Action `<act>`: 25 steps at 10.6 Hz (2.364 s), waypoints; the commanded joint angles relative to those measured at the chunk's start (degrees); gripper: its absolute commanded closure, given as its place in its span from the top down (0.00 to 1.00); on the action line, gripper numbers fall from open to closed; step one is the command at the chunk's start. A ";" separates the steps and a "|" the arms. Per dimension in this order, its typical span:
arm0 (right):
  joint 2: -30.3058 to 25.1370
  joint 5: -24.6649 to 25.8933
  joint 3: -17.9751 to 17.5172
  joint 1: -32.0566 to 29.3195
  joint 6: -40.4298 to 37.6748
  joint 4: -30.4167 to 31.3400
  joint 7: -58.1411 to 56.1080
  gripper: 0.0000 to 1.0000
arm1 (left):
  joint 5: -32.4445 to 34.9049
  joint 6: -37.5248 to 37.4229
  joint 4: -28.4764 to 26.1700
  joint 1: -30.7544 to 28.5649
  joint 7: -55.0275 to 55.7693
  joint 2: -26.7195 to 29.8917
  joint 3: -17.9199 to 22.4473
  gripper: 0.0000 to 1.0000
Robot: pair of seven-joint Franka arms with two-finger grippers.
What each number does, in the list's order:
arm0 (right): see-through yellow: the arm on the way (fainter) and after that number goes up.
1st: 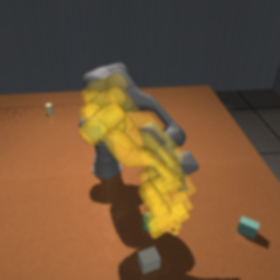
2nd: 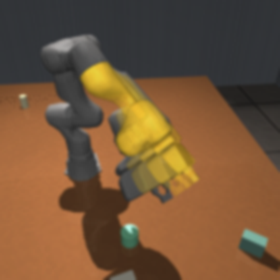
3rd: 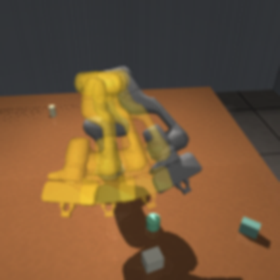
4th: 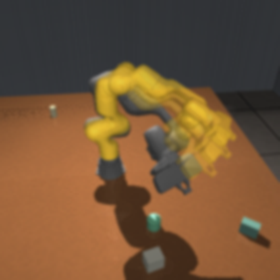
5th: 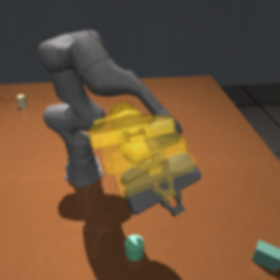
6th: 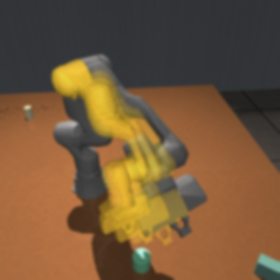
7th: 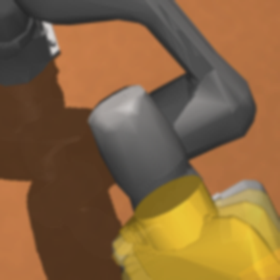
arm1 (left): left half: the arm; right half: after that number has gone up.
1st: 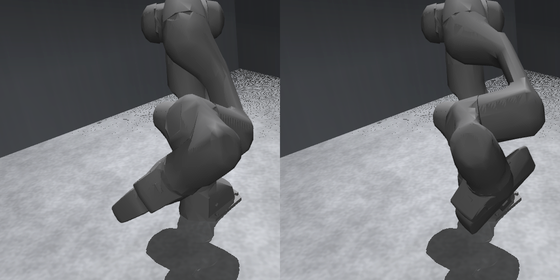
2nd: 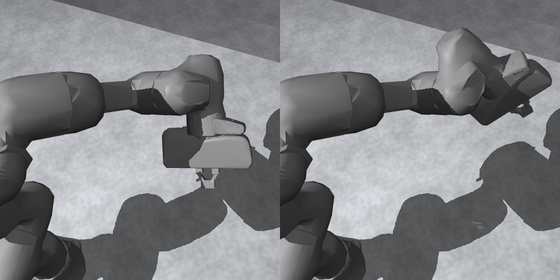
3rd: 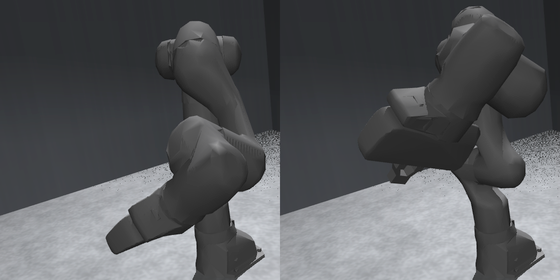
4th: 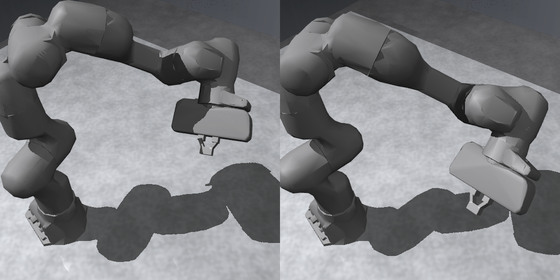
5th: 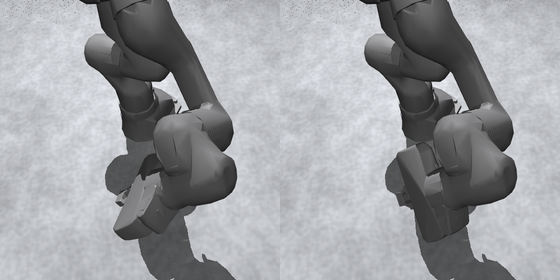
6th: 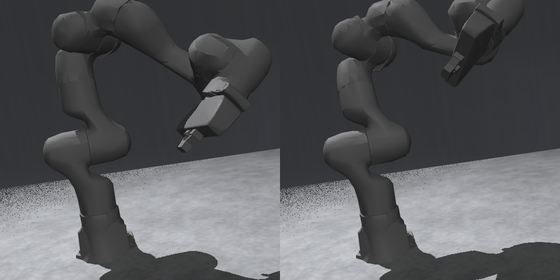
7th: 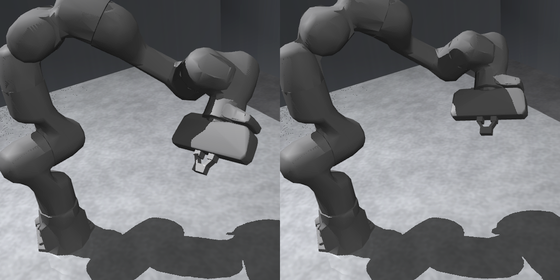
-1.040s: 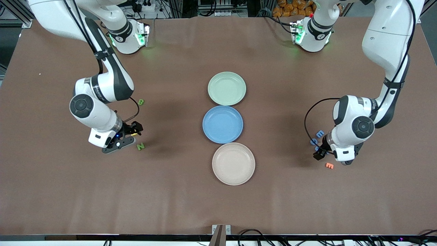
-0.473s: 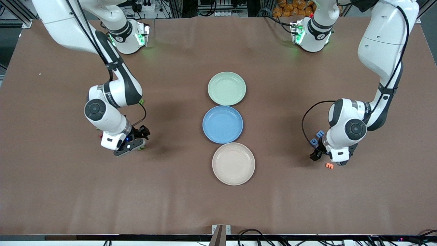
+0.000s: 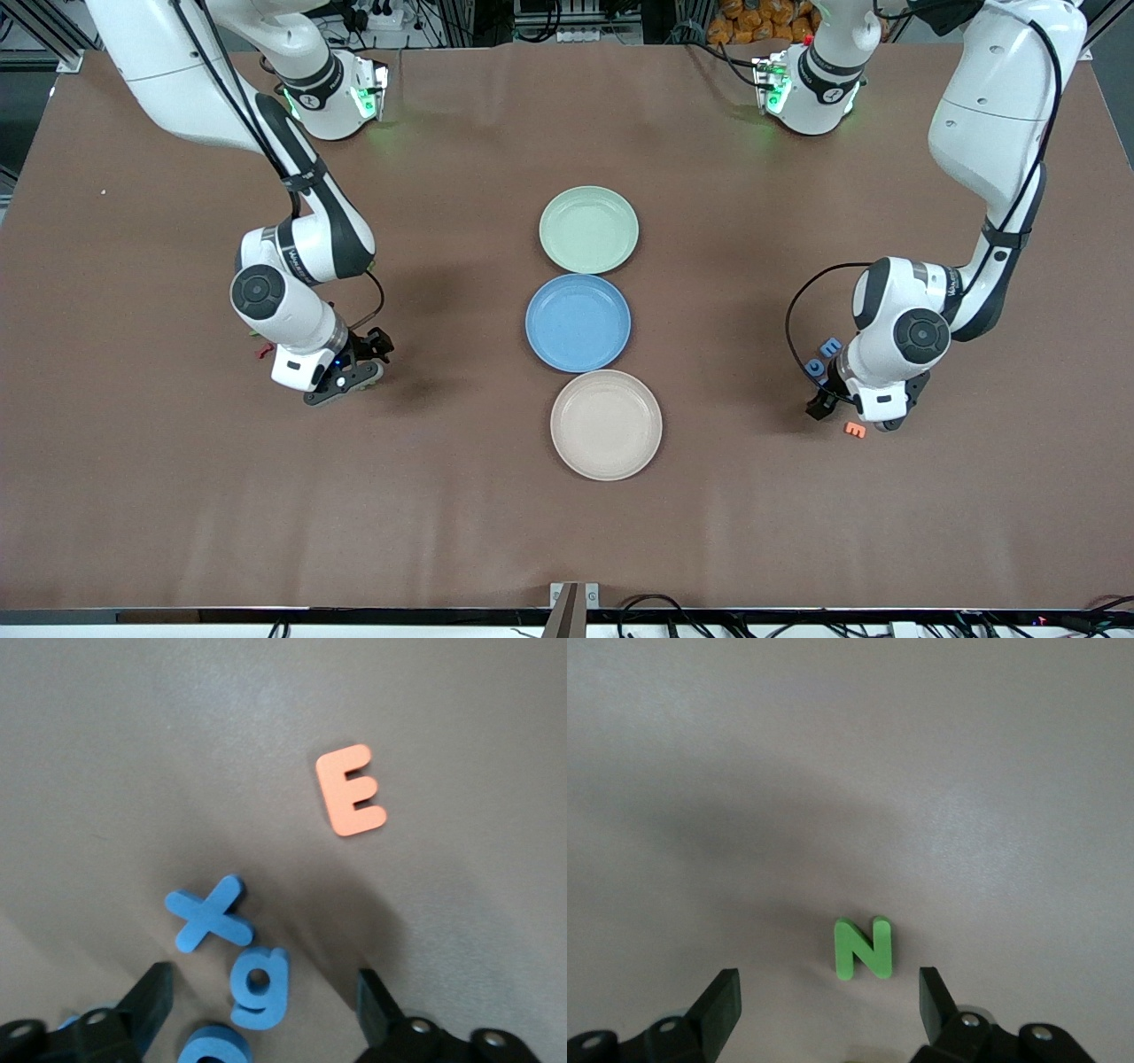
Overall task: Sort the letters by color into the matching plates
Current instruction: 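Close the right gripper on N while the left gripper grasps g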
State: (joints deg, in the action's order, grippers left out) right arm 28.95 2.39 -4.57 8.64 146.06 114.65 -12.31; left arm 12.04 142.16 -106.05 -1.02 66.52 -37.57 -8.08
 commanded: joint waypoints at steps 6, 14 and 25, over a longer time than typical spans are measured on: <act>2.77 -0.11 0.27 -1.43 3.17 -0.13 0.79 0.79 | 2.11 0.75 0.67 -0.03 2.29 0.04 -0.09 0.00; 4.09 -0.11 0.27 -1.87 3.80 -0.74 2.81 0.57 | 1.41 -2.51 8.31 7.16 2.38 2.41 -0.62 0.00; 4.01 0.42 0.27 -1.43 2.92 -1.71 3.69 0.00 | -0.26 -1.89 14.28 25.35 11.60 -0.40 -0.71 0.00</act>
State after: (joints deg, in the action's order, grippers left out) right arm 32.58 2.35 -3.88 7.39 149.68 114.12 -9.50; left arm 12.22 140.80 -94.53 20.76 74.80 -36.58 -9.28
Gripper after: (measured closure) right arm 0.678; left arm 0.727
